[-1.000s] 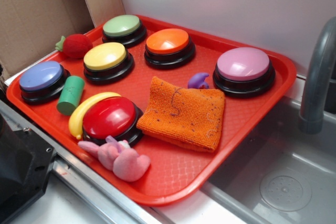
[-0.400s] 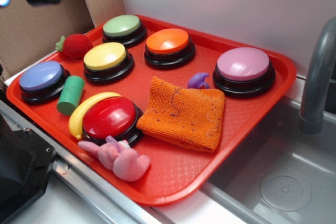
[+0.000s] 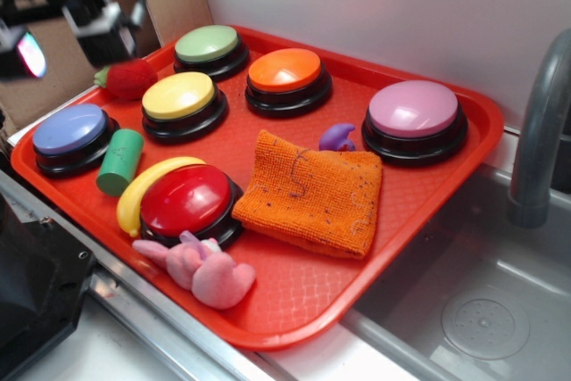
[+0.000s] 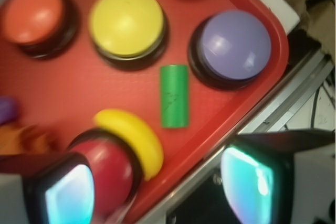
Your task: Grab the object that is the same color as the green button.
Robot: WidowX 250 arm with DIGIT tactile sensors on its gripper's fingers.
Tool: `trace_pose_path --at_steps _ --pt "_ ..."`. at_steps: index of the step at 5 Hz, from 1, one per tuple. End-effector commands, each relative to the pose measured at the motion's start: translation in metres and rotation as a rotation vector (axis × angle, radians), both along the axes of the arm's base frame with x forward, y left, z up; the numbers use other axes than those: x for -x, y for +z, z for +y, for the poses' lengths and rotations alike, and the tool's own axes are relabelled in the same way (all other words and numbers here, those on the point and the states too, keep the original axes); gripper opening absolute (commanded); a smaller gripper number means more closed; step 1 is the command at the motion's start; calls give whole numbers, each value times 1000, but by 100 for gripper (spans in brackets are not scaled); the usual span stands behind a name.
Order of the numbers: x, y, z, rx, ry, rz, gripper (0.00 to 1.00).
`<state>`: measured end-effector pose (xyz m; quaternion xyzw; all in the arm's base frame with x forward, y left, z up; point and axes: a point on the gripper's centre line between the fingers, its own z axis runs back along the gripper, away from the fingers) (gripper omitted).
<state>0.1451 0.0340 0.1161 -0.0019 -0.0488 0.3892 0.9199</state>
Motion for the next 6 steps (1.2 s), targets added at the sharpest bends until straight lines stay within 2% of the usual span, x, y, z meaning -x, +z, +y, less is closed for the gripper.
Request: trace_pose_path --at_steps 1,2,3,4,5,6 --pt "-4 -49 18 -58 117 -28 100" --pt "-8 -67 22 -55 161 -31 100" --pt "-11 -85 24 -23 152 -21 100" --pt "-15 -92 27 -12 183 -59 100" --pt "-15 -101 27 -6 185 -50 100" --pt "-15 -106 25 -6 187 -52 0"
